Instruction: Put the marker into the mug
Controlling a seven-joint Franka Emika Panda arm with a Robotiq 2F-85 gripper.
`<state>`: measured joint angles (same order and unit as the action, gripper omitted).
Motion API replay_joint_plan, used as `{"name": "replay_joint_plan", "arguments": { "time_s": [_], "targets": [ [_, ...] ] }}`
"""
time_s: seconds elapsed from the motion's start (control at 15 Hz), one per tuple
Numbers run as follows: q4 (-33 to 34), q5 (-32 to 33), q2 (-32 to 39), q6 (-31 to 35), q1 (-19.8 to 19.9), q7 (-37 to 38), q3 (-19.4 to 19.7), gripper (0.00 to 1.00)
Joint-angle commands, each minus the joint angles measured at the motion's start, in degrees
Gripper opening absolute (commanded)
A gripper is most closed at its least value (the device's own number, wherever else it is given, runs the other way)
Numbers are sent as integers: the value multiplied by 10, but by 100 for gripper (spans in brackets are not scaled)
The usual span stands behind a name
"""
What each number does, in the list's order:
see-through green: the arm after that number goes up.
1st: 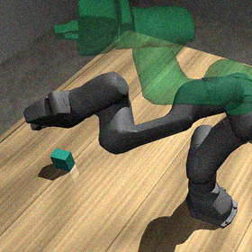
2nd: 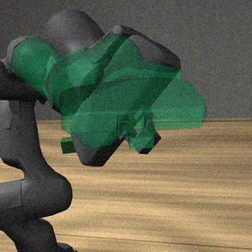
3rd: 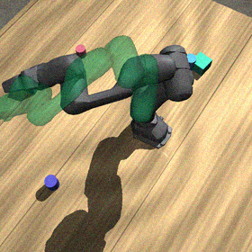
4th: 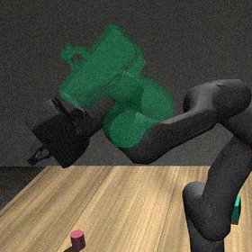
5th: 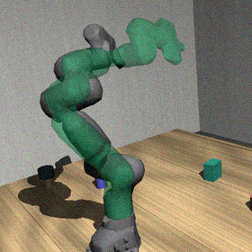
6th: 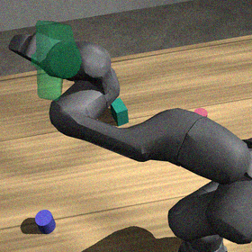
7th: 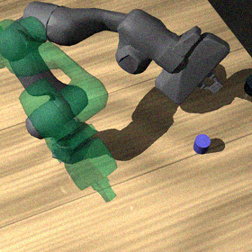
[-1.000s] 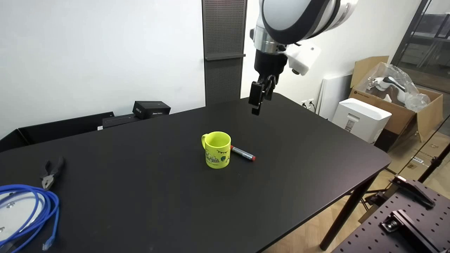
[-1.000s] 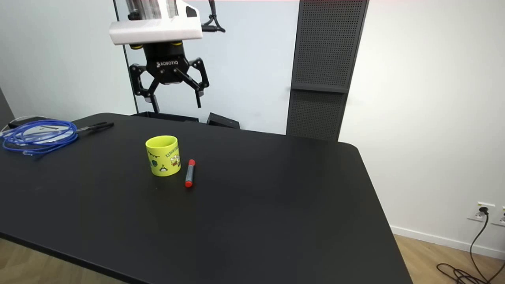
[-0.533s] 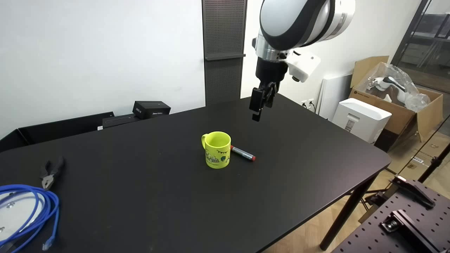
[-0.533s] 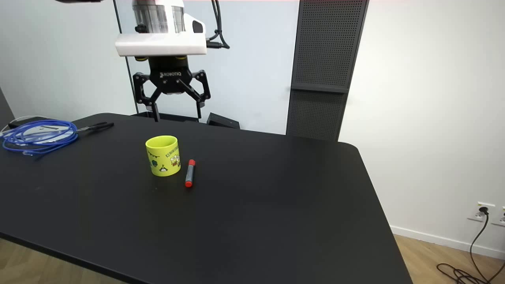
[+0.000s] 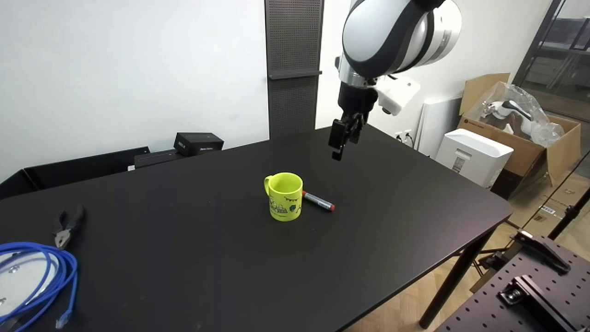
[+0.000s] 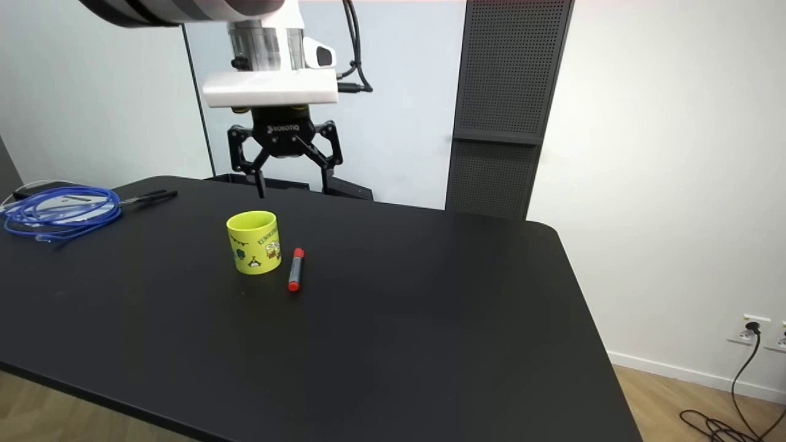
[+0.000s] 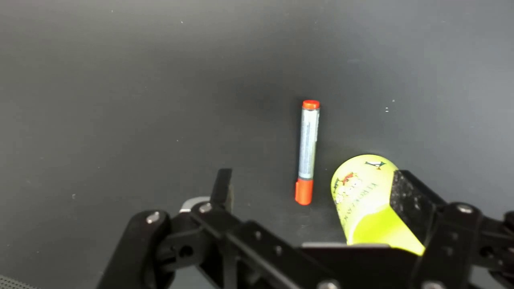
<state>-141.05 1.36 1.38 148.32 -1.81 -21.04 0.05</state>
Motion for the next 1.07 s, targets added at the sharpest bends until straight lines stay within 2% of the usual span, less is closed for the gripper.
{"name": "replay_joint_plan", "arguments": {
  "time_s": [0.0,0.2,0.47,1.0],
  "targets": [
    [44,-11,75,16,21,4,6,100],
    [78,8,128,6,30,21,3,100],
    [136,31,194,-13,21,36,-2,100],
    [211,34,271,-65,9,29,-31,100]
  ]
}}
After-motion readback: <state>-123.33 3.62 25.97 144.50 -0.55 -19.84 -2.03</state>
